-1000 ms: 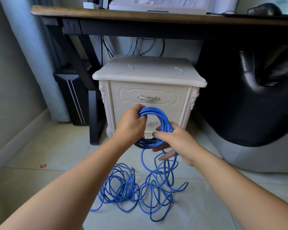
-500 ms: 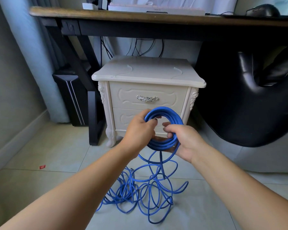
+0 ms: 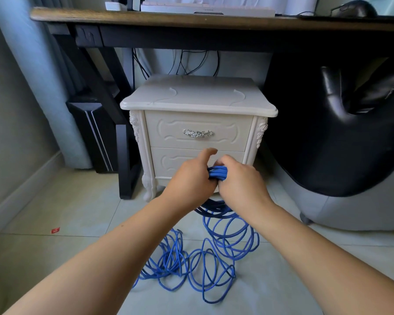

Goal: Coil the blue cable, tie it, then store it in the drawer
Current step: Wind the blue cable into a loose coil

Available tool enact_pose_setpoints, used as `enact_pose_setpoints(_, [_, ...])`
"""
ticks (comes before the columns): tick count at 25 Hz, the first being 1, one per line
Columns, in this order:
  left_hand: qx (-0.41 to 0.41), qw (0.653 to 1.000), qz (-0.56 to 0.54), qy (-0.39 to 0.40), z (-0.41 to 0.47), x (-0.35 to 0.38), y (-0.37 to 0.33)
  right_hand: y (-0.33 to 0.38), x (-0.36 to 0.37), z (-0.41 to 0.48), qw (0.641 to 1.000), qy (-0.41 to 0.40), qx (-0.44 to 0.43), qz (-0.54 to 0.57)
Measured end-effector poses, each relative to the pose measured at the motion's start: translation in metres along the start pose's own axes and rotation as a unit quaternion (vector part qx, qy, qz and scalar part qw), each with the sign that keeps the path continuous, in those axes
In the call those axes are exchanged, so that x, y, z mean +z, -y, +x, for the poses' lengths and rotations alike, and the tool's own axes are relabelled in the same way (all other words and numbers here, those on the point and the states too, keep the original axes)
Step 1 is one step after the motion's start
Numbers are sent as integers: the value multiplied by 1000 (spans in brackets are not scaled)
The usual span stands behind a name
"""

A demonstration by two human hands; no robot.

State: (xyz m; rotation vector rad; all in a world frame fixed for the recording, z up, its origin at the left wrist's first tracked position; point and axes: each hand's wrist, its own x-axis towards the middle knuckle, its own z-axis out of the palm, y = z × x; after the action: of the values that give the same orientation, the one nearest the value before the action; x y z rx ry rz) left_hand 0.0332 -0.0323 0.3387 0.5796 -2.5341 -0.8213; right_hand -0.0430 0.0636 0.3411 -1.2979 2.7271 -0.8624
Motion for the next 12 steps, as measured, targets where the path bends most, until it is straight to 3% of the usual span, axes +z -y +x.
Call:
enact_pose_setpoints(3, [-7, 1000, -6, -23, 3, 0, 0, 0, -5, 2, 997, 10, 20, 73])
enact_pose_setpoints(7, [-105, 979, -163, -65, 8, -7, 3, -10, -4, 5, 971, 53, 83, 216])
enact_pose_setpoints(12, [-273, 872, -387, -121, 7, -12, 2, -10, 3, -3, 906, 82, 149, 387])
